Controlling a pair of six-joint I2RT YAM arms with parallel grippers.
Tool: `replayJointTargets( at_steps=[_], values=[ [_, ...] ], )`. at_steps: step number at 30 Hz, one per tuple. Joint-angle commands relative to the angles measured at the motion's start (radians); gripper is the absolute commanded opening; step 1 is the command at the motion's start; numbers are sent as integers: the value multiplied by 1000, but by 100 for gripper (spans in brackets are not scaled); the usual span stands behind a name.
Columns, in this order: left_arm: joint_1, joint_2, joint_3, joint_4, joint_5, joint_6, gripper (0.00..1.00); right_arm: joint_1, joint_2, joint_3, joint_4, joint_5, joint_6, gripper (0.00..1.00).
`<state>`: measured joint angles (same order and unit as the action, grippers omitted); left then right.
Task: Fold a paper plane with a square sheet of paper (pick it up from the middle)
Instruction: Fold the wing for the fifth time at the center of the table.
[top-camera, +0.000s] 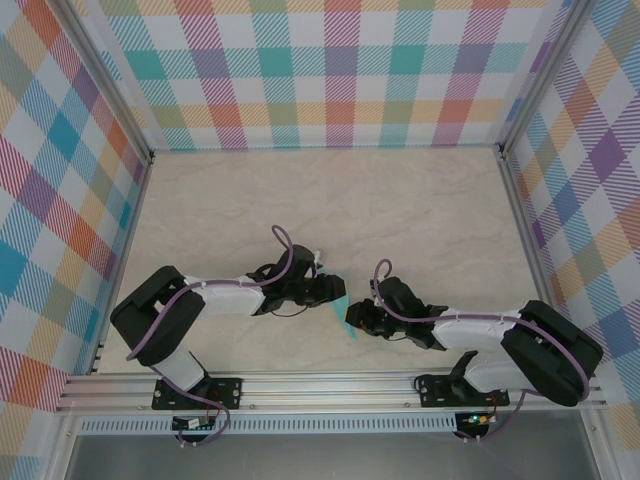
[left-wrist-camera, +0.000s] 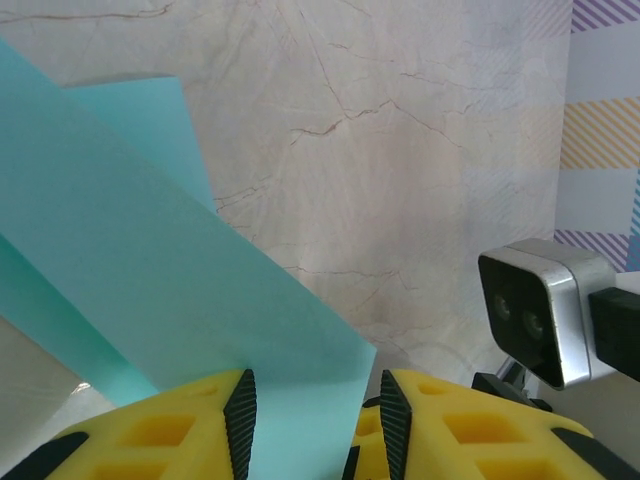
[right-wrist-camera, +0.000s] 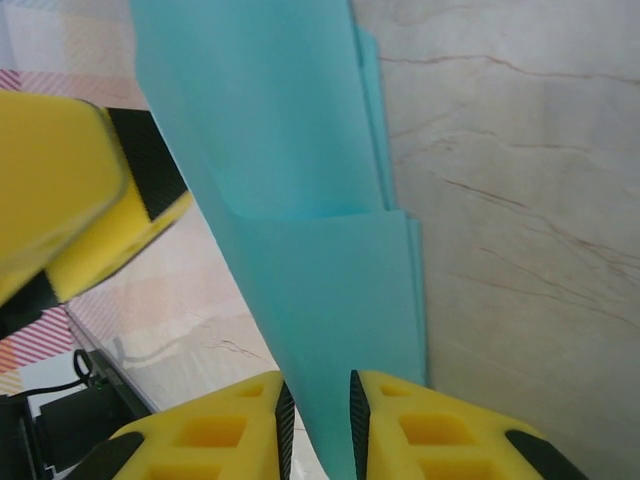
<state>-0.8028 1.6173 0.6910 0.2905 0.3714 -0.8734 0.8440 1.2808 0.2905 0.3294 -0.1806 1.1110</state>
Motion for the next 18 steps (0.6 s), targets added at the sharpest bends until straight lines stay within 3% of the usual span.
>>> replayJointTargets(
  at_steps=[1,6,18],
  values=[
    [-7,25,30,-9,-24,18,40,-4,-8,39,-64,9,-35,27],
    [-7,33,37,-32,-32,25,39,-4,-3,51,-111,18,-60,29],
    [-8,2,39,-62,-36,27,39,-5,64,78,-103,-10,-69,13]
  ],
)
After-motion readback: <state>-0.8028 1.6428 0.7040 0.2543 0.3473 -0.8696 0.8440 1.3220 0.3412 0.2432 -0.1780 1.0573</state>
